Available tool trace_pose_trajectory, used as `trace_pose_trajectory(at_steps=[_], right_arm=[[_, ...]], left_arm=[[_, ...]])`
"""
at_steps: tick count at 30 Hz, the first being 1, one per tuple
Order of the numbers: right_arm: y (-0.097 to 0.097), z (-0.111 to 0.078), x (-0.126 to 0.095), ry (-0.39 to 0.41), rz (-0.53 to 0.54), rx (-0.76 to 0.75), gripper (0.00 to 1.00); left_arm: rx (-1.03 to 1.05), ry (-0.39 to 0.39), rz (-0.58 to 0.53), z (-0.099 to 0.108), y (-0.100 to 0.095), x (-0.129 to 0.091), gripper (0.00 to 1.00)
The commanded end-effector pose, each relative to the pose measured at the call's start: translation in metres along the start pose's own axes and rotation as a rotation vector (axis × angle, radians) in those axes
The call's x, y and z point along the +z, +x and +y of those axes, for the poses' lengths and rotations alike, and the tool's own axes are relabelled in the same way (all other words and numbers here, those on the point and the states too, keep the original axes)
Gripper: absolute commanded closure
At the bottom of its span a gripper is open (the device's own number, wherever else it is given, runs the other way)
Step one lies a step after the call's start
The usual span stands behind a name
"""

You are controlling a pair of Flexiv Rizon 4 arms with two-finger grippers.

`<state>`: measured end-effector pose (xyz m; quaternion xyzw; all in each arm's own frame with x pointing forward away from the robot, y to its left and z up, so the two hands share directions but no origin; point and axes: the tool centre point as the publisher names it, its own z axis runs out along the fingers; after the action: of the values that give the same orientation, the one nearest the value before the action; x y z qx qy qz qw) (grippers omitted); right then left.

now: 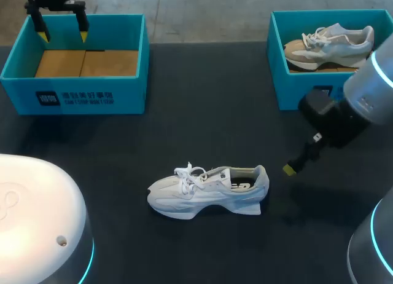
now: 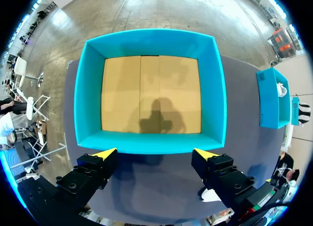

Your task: Take the shoe out of the shoebox, open the shoe tongue, remove and reinsert the insole, then place the shoe into the shoebox

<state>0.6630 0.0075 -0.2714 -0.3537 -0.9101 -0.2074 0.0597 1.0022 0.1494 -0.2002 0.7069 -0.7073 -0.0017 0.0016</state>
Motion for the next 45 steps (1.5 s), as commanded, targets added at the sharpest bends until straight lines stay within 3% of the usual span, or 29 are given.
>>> trace_pose_trajectory(at_steps=[1, 4, 5, 6, 22, 26, 38, 45], right_arm=[[-0.01, -0.019, -0.003, -0.318, 0.132, -0.297, 0.0], [-0.012, -0.022, -0.002, -0.318, 0.137, -0.373, 0.0], [-0.013, -0.022, 0.002, -0.284, 0.118, -0.364, 0.0], [-0.013, -0.023, 0.01, -0.187, 0.097, -0.351, 0.0], [-0.013, -0.02, 0.013, -0.171, 0.102, -0.384, 0.0], [-0.019, -0.019, 0.028, -0.199, 0.047, -0.434, 0.0], [-0.045, -0.024, 0.051, -0.265, 0.084, -0.445, 0.0], [-0.05, -0.032, 0.069, -0.323, 0.083, -0.558, 0.0]], left_arm=[[0.0, 0.001, 0.0, 0.0, 0.0, 0.0, 0.0], [0.0, 0.001, 0.0, 0.0, 0.0, 0.0, 0.0], [0.0, 0.001, 0.0, 0.0, 0.0, 0.0, 0.0], [0.0, 0.001, 0.0, 0.0, 0.0, 0.0, 0.0], [0.0, 0.001, 0.0, 0.0, 0.0, 0.0, 0.0], [0.0, 0.001, 0.0, 0.0, 0.0, 0.0, 0.0], [0.0, 0.001, 0.0, 0.0, 0.0, 0.0, 0.0], [0.0, 0.001, 0.0, 0.0, 0.0, 0.0, 0.0]])
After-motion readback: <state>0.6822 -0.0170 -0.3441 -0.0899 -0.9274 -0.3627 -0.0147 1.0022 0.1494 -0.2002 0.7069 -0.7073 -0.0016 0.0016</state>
